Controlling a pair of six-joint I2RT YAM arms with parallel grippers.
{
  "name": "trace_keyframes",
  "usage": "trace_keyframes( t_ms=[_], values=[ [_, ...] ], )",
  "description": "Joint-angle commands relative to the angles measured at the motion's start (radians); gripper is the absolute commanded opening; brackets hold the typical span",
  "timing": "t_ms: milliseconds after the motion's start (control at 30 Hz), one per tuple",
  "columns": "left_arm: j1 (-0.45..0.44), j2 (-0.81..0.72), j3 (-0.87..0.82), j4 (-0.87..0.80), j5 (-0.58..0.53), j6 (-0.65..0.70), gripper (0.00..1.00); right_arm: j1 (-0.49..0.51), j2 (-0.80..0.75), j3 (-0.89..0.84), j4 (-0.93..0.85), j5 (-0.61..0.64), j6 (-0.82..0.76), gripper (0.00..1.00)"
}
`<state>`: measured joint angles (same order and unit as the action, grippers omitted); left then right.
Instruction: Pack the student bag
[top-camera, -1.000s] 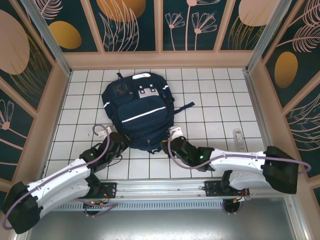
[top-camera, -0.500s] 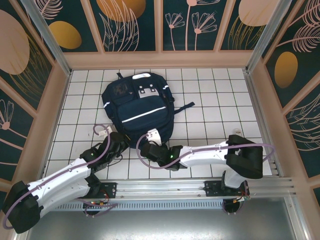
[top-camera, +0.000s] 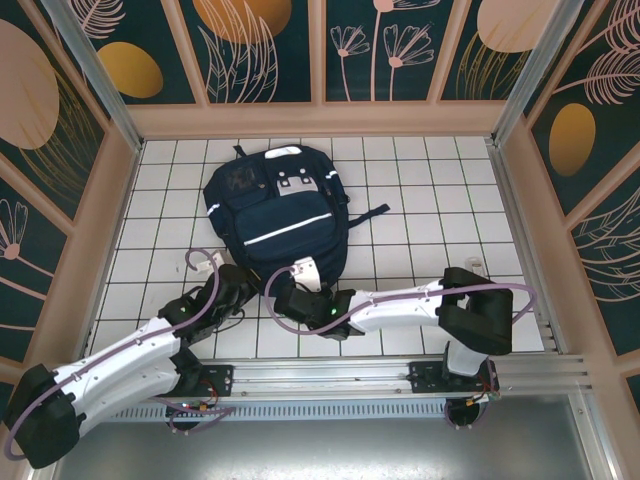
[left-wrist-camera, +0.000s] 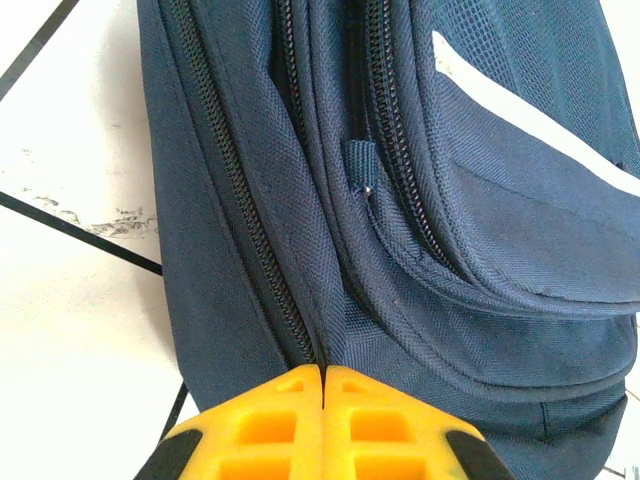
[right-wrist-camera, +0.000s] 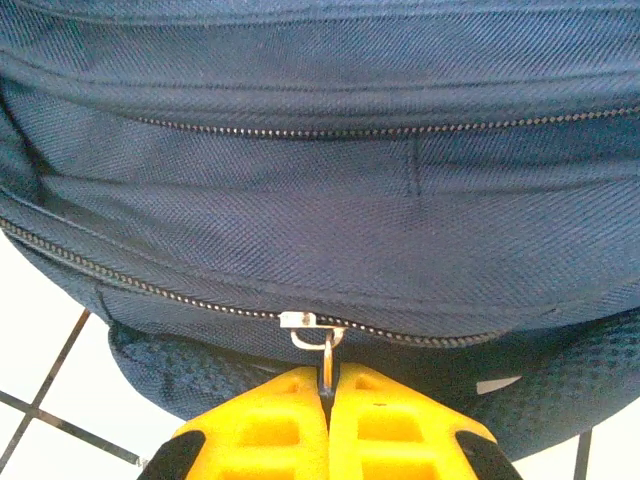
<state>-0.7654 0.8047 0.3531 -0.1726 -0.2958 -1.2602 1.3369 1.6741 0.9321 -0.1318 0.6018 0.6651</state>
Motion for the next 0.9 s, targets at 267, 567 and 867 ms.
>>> trace_keyframes(
  t_ms=[267, 567, 867],
  values=[
    [0.135, -0.072, 0.036, -0.147, -0.091, 0.093, 0.0, -0.144, -0.208, -0.196, 0.014, 0.014, -0.033, 0.0],
    [0.269, -0.044, 0.069, -0.14, 0.019, 0.22, 0.0, -0.269, -0.342, -0.35, 0.218, -0.174, -0.176, 0.0],
    [0.241, -0.067, 0.063, -0.019, 0.347, 0.088, 0.38, -0.219, -0.32, -0.334, 0.305, -0.225, -0.193, 0.0]
  ],
)
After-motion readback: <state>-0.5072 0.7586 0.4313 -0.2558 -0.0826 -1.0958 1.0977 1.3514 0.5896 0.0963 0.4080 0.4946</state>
